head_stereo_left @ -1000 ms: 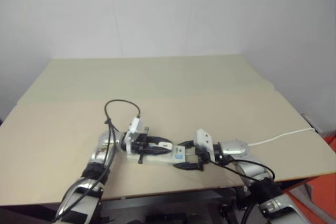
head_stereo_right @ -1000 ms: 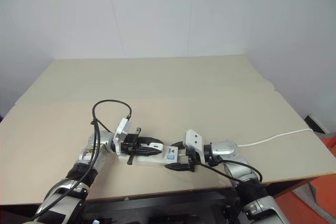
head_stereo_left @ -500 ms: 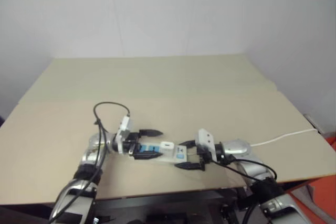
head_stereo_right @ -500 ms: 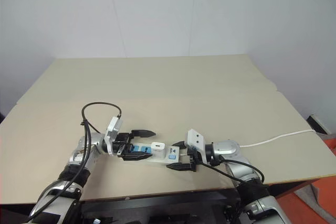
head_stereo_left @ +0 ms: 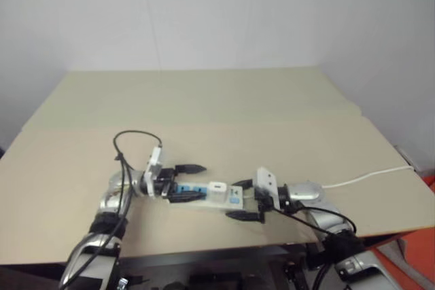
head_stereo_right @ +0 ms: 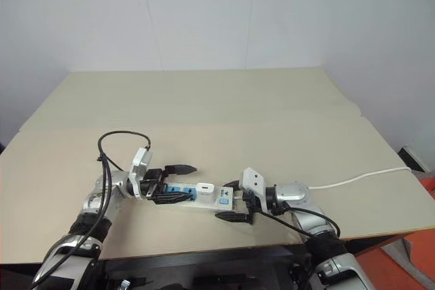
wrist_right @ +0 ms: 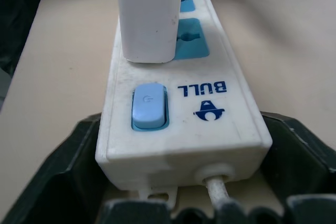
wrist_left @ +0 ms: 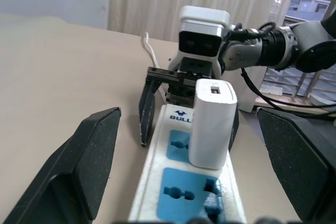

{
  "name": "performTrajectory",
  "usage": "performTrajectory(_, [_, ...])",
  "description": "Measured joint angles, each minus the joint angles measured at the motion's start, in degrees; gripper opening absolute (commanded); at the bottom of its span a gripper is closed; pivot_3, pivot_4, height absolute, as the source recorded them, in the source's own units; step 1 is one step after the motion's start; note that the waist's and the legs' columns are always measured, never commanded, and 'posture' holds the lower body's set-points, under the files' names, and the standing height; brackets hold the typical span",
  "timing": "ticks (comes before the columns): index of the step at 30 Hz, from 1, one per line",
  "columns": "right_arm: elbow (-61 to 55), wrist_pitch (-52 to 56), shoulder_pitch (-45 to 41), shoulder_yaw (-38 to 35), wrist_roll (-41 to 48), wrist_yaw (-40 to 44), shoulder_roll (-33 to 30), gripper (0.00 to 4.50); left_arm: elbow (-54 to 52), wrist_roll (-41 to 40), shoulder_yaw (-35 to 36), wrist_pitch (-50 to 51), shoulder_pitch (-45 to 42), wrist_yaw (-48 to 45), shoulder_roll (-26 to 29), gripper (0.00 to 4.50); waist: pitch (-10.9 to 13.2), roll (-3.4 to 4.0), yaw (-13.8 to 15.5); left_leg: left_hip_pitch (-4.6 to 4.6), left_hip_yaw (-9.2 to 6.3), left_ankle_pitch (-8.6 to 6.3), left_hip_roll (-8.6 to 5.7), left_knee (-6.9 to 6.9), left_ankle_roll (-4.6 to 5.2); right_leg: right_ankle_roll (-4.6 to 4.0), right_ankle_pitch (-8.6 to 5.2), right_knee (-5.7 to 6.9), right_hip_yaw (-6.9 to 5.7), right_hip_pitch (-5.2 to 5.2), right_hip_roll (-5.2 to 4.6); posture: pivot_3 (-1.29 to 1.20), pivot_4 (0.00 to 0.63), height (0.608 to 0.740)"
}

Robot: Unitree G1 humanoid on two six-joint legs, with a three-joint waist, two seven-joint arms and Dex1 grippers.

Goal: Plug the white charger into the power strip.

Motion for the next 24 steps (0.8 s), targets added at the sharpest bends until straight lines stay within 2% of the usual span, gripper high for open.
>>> performTrajectory(5, [-2.4,-0.6,1.4,-1.0,0.8,1.2,-3.9,4.47,-6.4,-4.0,3.3,4.9,0.0,-0.4,3.4,4.5,0.2,-0.01,0.3,-0.23,0.0,0.01,0.0,0.03,0.0,0.0,0.0,0.04,0.0,-0.24,-0.01,0.0,0.15,0.74])
performTrajectory(9, [-7.7,-0.6,5.7,-6.7,3.7,3.3,-11.6,4.47,-10.0,-6.5,8.1,6.7,1.4,-0.6,12.8,4.5,0.4,-0.01,0.2,-0.3,-0.08,0.0,0.02,-0.01,0.0,0.01,0.0,-0.01,0.0,-0.34,-0.02,0.0,0.15,0.74])
performTrajectory(17, [-15.3,-0.8,14.4,-16.7,9.4,8.9,-24.8,4.47,-8.3,-7.1,9.0,1.5,12.1,-0.8,28.9,4.5,0.7,-0.15,0.7,-0.25,0.13,0.0,0.05,-0.01,0.0,-0.01,-0.01,0.0,-0.01,-0.33,-0.05,0.0,0.15,0.74])
performTrajectory(24, [-17.2,-0.1,16.8,-20.1,12.5,10.2,-27.9,4.47,-7.4,-7.4,11.1,-0.5,15.7,-0.8,31.4,4.5,0.7,-0.15,1.7,-0.19,0.26,0.01,0.06,0.0,-0.01,-0.04,0.0,0.02,0.0,-0.32,-0.06,0.0,0.15,0.74])
